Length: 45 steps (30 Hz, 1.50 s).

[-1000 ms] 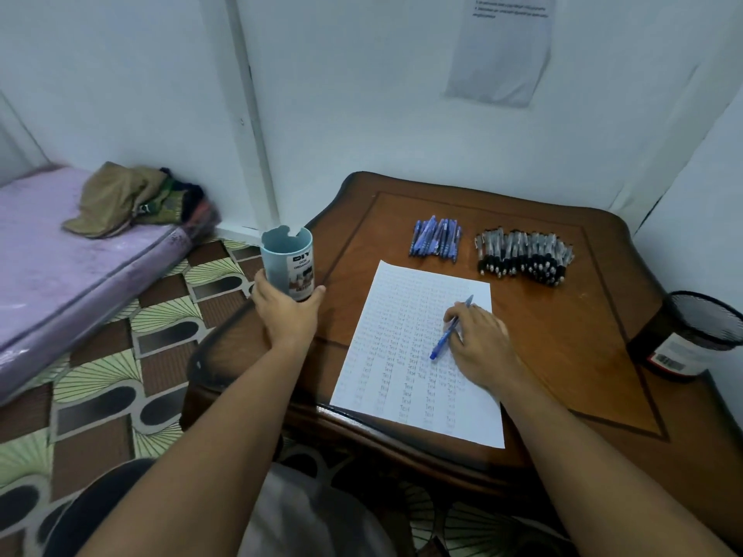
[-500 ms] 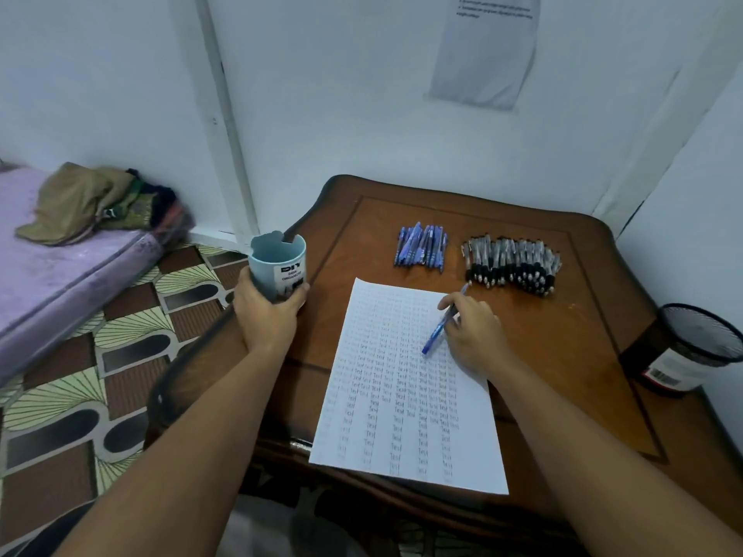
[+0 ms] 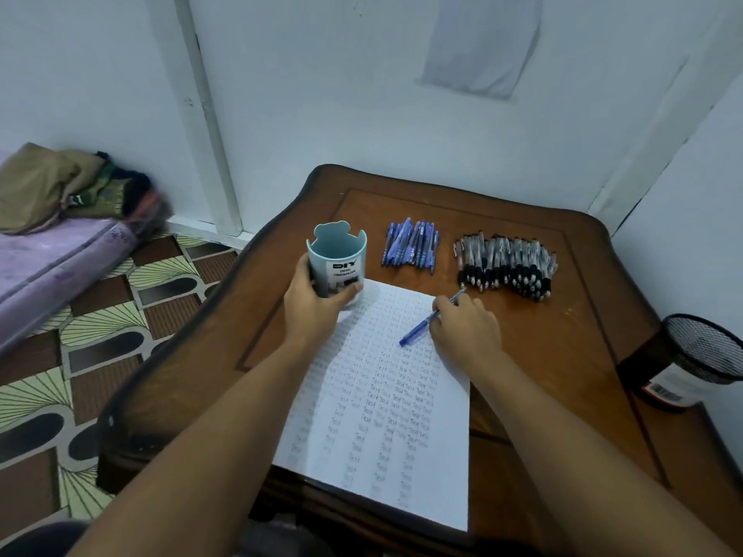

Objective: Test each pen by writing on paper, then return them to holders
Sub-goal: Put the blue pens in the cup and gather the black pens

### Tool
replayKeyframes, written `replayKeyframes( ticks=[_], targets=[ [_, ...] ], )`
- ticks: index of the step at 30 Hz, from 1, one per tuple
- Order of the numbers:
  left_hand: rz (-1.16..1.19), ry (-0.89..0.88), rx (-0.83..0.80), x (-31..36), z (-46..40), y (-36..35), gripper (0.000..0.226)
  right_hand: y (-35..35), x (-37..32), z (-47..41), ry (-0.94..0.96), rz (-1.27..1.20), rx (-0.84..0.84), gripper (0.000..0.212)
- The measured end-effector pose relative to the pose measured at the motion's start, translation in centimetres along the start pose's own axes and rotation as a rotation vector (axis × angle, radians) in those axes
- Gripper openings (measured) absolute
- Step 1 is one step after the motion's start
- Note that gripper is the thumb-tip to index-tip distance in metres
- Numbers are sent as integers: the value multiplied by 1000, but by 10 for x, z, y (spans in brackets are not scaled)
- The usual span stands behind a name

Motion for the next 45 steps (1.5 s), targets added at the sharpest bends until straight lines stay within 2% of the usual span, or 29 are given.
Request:
replayKeyframes(
  ticks=[5,11,13,15,17,20,24,27,29,32,34,37,40,42,45],
  targets=[
    [-34,-25,-43,0,-8,-10,76,6,3,-26,-6,-77,20,29],
    [-67,-59,-86,0,-20,-20,79,14,8,-75,-26,79,25,34],
    [-66,-62,-82,-4,-23,-21,79,9,7,-91,-52,57,-52,30],
    [-66,-68,-79,-6,-24,-22,79,1,6,-105,-160,-70,-177,30],
    [-67,-73,-88,-6,-25,-23,79,-3,7,-117,-247,-147,-217,27],
    [-69,-80,-89,-7,-26,-23,80,-10,7,-129,-324,-230,-214,11],
    [-84,-85,-78,-10,-28,-22,81,-21,-1,-141,-410,-320,-164,9],
    [-94,-93,-65,-11,-27,-22,82,-27,-9,-150,-422,-297,-123,18],
    [-87,-94,-54,-9,-26,-22,80,-29,-11,-154,-422,-289,-102,4],
    [-58,-84,-35,-8,-26,-22,78,-32,-15,-157,-376,-229,-97,20],
    [-55,-87,-37,-8,-25,-21,77,-34,-15,-157,-375,-193,-77,38],
    [-51,-92,-38,-9,-25,-21,78,-40,-15,-159,-434,-148,-91,67],
    [-52,-102,-25,-10,-25,-20,77,-53,-18,-165,-536,-198,-181,93],
    [-53,-110,-20,-11,-26,-20,76,-61,-21,-169,-560,-196,-219,104],
    [-69,-118,-24,-14,-27,-20,76,-71,-25,-172,-547,-137,-222,108]
  ],
)
Point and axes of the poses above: each hand's wrist, its own z-axis away from the middle knuckle, its own y-axis out of the back of the hand, x = y × z, the point moved 6 cm from there along -z, towards the middle knuckle, and after that the axes turned 13 degrees about x, right-handed, at the moved point
